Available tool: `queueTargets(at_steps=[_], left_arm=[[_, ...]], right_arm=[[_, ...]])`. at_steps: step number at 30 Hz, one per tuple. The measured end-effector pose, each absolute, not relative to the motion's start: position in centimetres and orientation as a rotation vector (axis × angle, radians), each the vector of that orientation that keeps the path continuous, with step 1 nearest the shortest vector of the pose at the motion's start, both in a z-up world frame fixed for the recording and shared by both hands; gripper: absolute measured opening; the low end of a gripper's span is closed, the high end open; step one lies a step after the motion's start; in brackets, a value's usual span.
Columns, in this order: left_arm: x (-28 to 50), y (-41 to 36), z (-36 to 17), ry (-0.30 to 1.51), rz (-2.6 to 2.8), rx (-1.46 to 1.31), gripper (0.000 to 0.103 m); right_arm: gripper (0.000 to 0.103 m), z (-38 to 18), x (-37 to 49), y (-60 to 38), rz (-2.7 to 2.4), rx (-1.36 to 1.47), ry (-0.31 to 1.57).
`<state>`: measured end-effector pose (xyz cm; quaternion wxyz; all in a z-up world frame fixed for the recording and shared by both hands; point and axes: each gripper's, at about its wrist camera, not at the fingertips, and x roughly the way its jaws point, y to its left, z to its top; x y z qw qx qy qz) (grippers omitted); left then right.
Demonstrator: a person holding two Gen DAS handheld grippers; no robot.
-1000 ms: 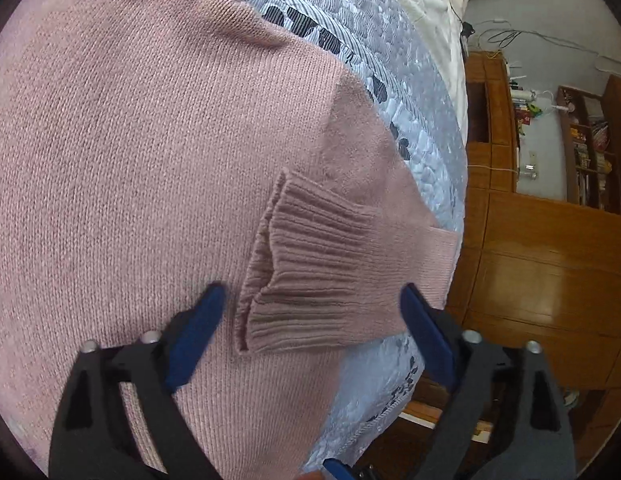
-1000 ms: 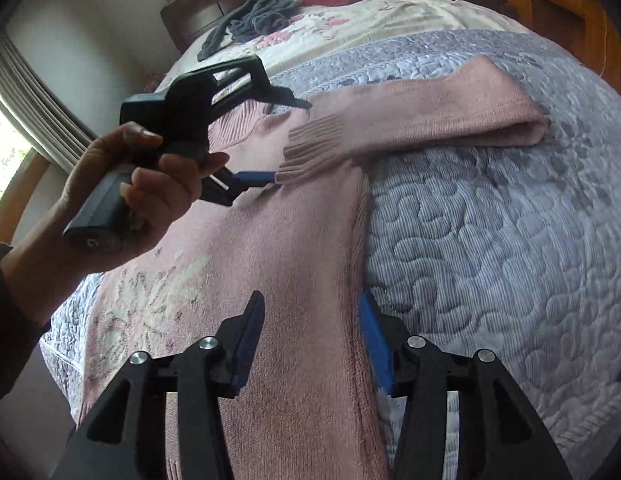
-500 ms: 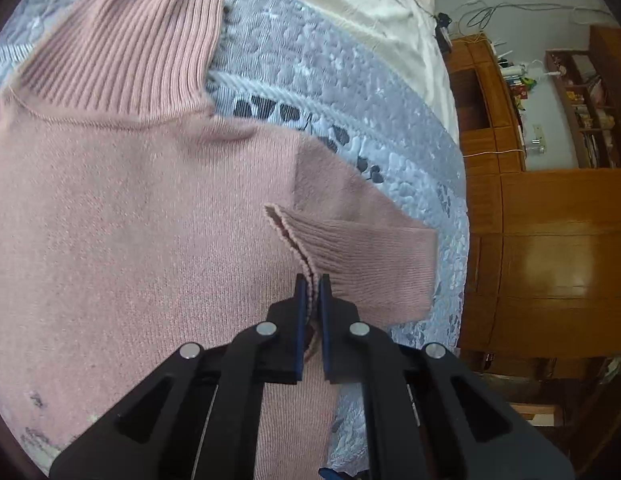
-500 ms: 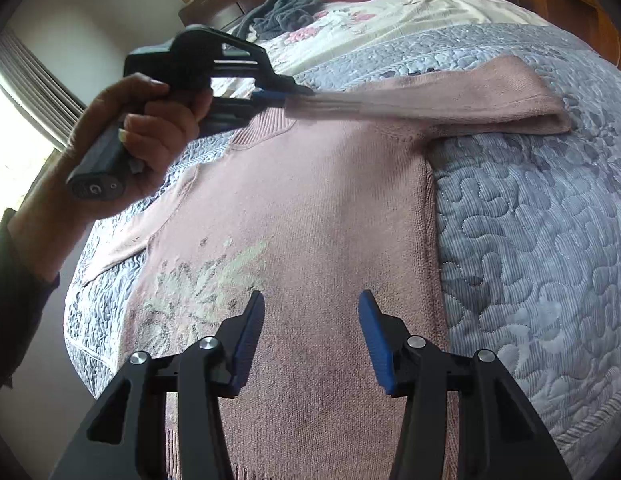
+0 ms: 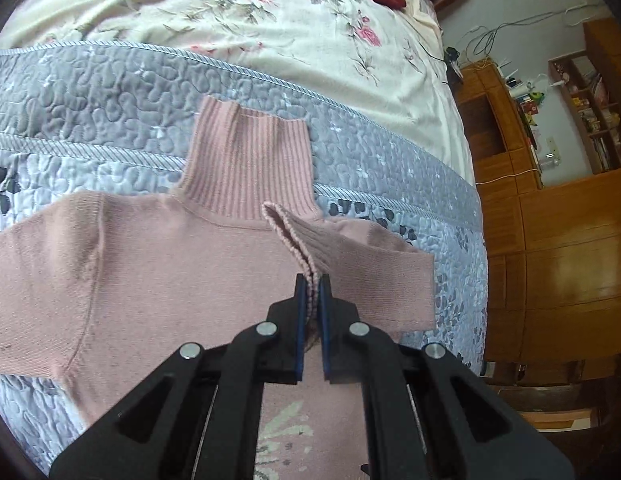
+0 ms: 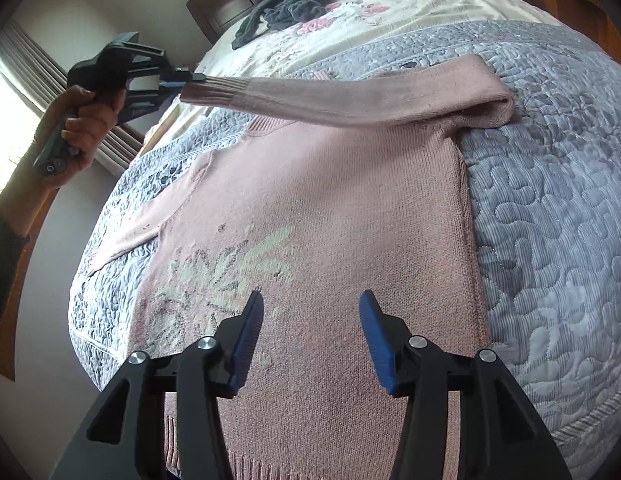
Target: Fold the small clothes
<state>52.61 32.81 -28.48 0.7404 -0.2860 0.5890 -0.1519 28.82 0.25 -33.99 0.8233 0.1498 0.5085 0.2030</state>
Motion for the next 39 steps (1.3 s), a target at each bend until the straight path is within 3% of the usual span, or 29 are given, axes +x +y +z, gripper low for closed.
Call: queueTargets(at_steps=[16, 39], left_arm=[[50.7, 43.8, -31.8, 1.326, -0.174, -0.642, 0.004], [48.9, 49.1, -40.4, 1.437, -0.099, -0.713, 0.004]], right_arm=[[0.051, -34.7, 29.3, 3.2, 0.471, 0.300, 1.105], [0.051, -35.5, 29.6, 4.6, 0.481, 0.290, 1.135]])
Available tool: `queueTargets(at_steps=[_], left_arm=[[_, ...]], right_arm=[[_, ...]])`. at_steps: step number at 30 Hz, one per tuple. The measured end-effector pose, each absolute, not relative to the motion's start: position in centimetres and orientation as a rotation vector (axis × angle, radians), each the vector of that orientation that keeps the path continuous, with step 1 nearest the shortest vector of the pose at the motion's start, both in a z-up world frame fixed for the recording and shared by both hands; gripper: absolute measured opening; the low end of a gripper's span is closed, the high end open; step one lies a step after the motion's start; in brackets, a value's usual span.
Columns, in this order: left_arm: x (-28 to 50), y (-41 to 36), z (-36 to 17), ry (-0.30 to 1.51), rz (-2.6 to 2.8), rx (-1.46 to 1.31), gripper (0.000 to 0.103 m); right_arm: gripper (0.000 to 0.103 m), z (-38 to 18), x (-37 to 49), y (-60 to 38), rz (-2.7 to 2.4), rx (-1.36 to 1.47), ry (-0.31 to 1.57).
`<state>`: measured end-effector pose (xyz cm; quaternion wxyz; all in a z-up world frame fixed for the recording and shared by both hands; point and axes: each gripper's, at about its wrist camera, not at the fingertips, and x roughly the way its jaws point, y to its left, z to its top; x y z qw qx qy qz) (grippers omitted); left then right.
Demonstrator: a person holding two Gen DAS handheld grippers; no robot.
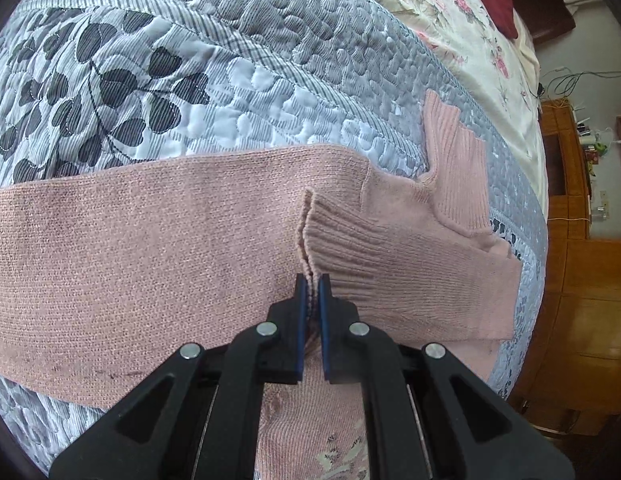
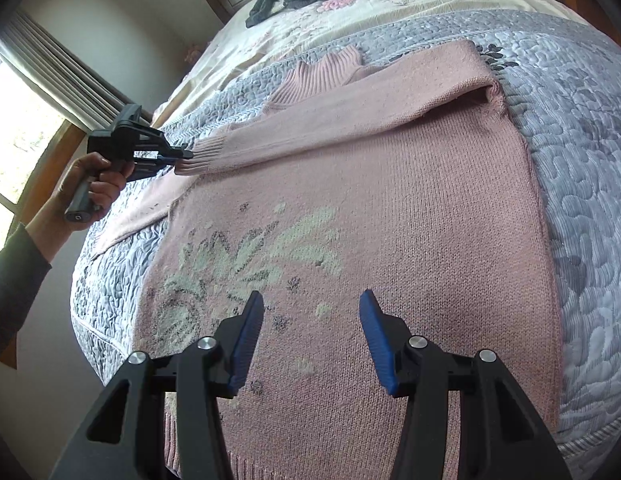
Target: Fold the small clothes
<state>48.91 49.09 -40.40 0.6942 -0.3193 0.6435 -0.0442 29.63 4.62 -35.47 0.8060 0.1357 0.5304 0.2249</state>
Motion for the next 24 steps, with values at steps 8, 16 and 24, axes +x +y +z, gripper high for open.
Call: queueTargets(at_steps=[8, 16, 24], left_arm=[[48.5, 49.6, -41.6, 1.445, -0.053, -0.719, 0.008], [47.6, 47.6, -38.5, 1.274, -0.167, -0.848, 0.027], [45.4, 50.3, -40.9, 1.265, -0.015, -0.848, 0.054]], right_arm=[[0.051, -35.5, 29.9, 4.8, 0.485, 0.300, 1.141], [0.051, -34.5, 29.7, 5.3, 0.499, 0.311, 1.124], [0.052, -32.3, 29.6, 5.9, 0.511, 0.274, 1.109]])
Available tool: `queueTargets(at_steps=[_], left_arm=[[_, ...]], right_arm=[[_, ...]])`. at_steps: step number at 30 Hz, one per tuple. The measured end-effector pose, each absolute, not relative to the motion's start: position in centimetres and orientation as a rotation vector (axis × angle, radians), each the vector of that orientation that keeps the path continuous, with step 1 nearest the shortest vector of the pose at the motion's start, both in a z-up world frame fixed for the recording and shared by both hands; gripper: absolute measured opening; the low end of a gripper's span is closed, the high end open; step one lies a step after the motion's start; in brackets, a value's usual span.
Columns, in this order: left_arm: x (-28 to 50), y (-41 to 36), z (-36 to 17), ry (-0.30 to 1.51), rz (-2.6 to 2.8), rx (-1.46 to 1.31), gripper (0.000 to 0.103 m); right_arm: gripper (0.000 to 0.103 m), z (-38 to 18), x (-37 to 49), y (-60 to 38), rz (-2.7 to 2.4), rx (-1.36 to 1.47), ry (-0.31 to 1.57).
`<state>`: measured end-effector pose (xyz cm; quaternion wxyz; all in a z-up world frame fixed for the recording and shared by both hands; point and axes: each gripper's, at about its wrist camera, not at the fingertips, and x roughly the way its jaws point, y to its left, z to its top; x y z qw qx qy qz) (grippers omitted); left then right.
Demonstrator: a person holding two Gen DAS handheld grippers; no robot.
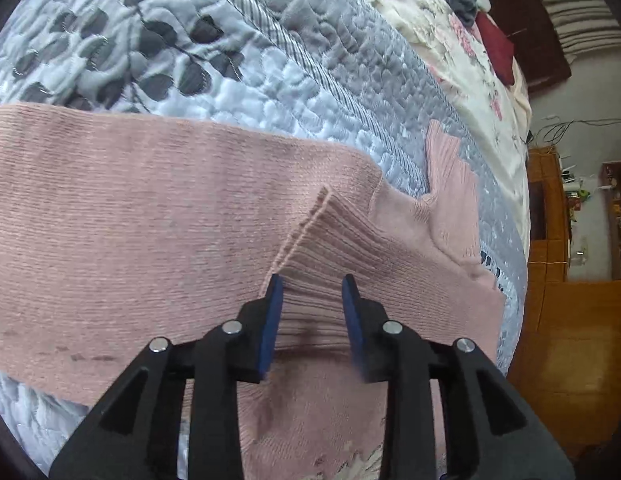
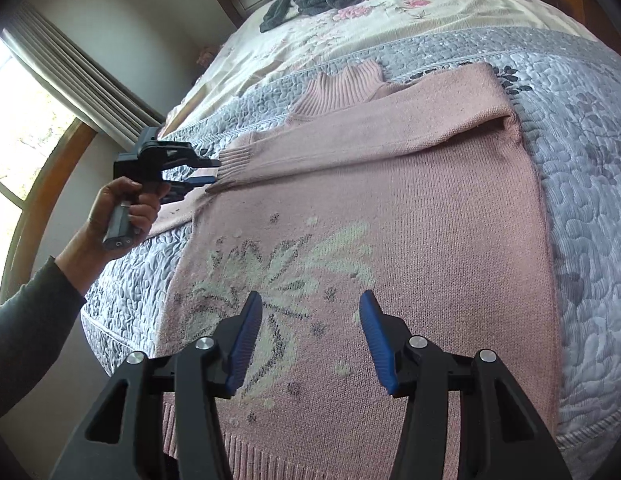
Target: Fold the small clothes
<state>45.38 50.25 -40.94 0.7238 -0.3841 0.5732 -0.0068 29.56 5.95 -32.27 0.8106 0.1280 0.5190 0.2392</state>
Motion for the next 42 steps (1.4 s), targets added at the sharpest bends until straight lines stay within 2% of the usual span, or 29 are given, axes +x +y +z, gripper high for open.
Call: queueTargets(at_steps=[2, 4, 6, 8, 14, 20, 27, 28, 29, 30, 32, 35, 38, 42], left_arm=[[42.7, 54.0, -39.1, 1.166, 0.036, -0.879, 0.066], [39.0, 58.8, -37.4, 1.083, 0.091, -0.932, 0.066], [34.6, 64.3, -35.9, 0.994, 0.194, -0.955, 0.073], [29.6, 70.2, -35.2, 0.914, 0.311, -1.003, 0.075], [17.1, 83.6, -34.5, 0.710, 0.529, -1.232, 0.075], [16.0, 87.9, -36.8, 0.716, 0.520, -1.290, 0.068], [17.8, 87.6, -39.0, 0.734, 0.495, -1.294, 0.065], [17.9, 87.7, -39.0, 0.730, 0.494, -1.295, 0.064], [18.2, 87.8, -39.1, 0.733, 0.498, -1.293, 0.056], [18.3, 87.8, -39.1, 0.741, 0.503, -1.290, 0.042], [18.9, 88.0, -39.5, 0.771, 0.524, -1.277, 0.025], [19.0, 87.9, -39.3, 0.771, 0.544, -1.262, 0.009], [19.4, 87.0, -37.3, 0.719, 0.526, -1.243, 0.007], [22.2, 83.7, -32.0, 0.667, 0.412, -1.137, 0.007]], right_arm=[[0.053, -32.0, 29.7, 6.2, 0.510, 0.268, 1.105], [0.055, -31.7, 29.6, 6.6, 0.512, 0.284, 1.104], [0.057, -31.6, 29.4, 7.6, 0.525, 0.295, 1.103], [0.063, -31.4, 29.0, 9.3, 0.545, 0.272, 1.094], [0.065, -30.8, 28.5, 13.9, 0.611, 0.242, 1.106], [0.067, -30.5, 28.3, 17.0, 0.642, 0.228, 1.115], [0.068, -30.7, 28.4, 18.1, 0.644, 0.210, 1.136], [0.068, -30.8, 28.5, 18.1, 0.644, 0.211, 1.141], [0.068, -30.9, 28.5, 18.1, 0.643, 0.213, 1.144], [0.068, -30.9, 28.5, 18.1, 0.641, 0.214, 1.145], [0.068, -30.8, 28.6, 18.0, 0.638, 0.217, 1.144], [0.068, -30.5, 28.6, 17.9, 0.637, 0.211, 1.140], [0.068, -30.0, 28.9, 17.4, 0.625, 0.205, 1.132], [0.068, -29.0, 29.5, 16.2, 0.605, 0.225, 1.116]])
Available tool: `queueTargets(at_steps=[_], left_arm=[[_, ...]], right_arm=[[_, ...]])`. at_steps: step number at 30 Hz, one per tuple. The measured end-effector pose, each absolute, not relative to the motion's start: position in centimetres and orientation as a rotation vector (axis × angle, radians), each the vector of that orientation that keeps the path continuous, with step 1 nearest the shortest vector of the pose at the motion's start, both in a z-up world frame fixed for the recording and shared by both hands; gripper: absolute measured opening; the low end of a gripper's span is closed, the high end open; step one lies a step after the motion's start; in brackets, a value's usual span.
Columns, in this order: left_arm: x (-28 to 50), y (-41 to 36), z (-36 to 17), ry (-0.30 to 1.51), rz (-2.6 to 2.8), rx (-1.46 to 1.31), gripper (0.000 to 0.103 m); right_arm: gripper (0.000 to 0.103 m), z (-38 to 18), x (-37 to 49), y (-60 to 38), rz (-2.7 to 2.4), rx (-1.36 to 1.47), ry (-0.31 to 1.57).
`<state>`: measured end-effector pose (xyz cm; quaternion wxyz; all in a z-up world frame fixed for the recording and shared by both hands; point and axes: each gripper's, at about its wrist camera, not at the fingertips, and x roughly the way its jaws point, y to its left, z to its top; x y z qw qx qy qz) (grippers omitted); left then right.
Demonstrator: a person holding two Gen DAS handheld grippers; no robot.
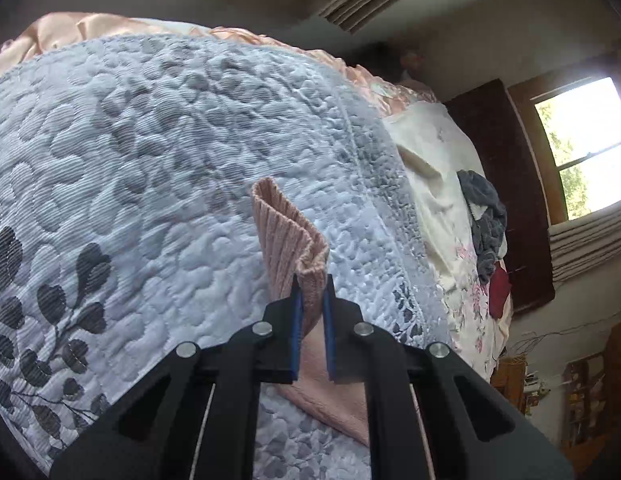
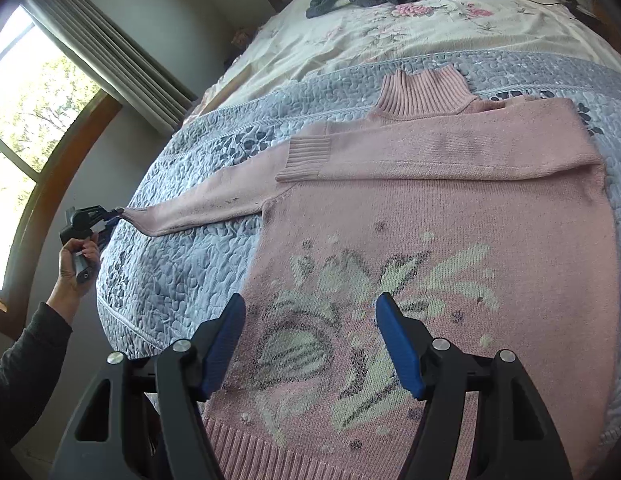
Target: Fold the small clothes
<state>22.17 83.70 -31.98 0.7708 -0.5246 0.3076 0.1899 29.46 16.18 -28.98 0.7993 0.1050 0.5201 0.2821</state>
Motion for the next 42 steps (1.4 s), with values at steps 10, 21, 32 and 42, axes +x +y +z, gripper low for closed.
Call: queueTargets(at_steps=[10, 21, 32, 42], left_arm=[[31.0, 72.5, -22.3, 0.652, 0.140, -0.924, 0.007], [37.6, 61.3, -24.5, 0.774, -0.020, -0.813, 0.007], [43.0, 48.8, -33.3, 0.992, -0.149, -0.700, 0.007], [37.9, 45.0, -38.8, 0.824, -0.152, -0.988, 0.078]], right_arm=[[0.068, -26.6, 29.8, 13.5, 0.588, 0.250, 1.069], [0.073, -28.0, 30.3, 11.2, 0.550, 0.273, 1.100], [0.077, -32.6, 37.3, 10.5, 0.593, 0.506, 1.290], [0.083, -36.3, 50.8, 17.2, 0.807, 0.727, 1.452]])
